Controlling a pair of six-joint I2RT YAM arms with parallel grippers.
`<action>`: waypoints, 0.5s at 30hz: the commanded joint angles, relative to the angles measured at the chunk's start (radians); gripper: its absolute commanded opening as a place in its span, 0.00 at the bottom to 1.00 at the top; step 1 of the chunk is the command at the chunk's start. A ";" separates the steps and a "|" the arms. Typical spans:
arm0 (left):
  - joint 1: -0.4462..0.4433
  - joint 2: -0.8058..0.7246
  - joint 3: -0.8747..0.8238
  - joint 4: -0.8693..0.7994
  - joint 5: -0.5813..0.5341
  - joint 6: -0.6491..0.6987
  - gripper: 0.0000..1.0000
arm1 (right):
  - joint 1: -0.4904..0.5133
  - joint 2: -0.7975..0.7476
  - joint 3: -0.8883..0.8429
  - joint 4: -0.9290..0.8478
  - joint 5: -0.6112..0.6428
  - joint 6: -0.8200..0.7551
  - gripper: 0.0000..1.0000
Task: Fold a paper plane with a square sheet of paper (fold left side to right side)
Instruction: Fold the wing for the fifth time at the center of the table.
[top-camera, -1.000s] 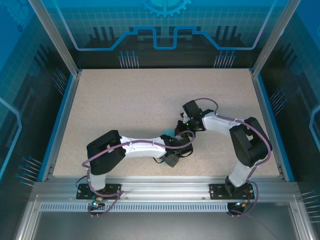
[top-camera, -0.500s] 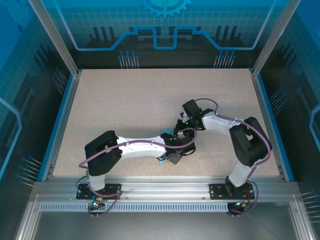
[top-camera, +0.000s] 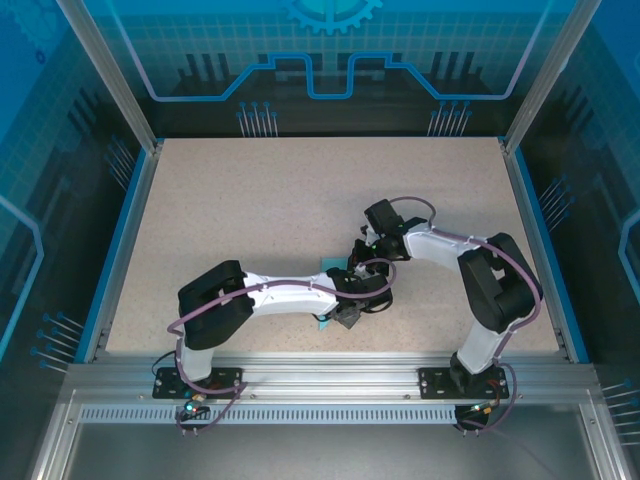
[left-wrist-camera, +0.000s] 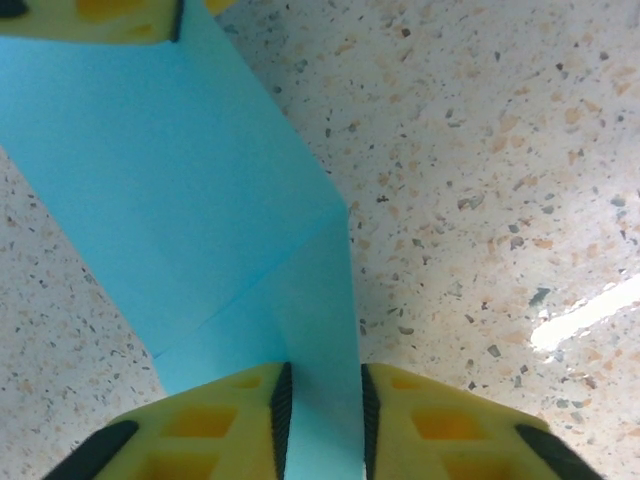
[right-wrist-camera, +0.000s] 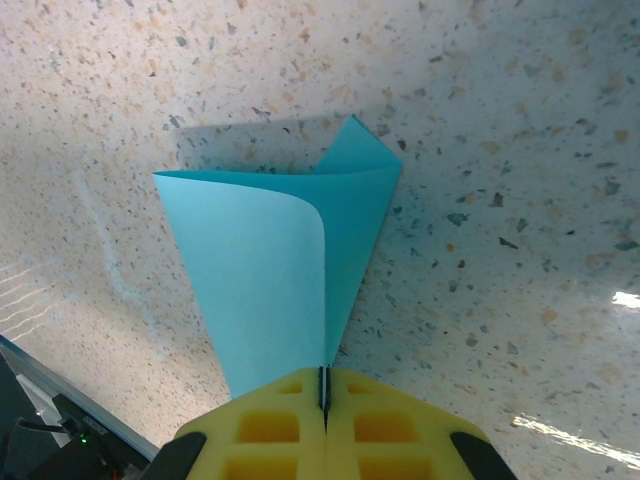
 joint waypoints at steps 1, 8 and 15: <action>-0.007 0.021 0.017 -0.024 -0.012 0.001 0.23 | 0.011 0.021 0.026 -0.043 0.003 -0.017 0.01; 0.000 0.012 0.013 -0.016 0.005 -0.005 0.10 | -0.001 -0.001 0.041 -0.066 0.042 -0.066 0.12; 0.039 -0.033 -0.015 0.037 0.119 0.004 0.04 | -0.036 -0.124 0.028 -0.081 0.126 -0.135 0.44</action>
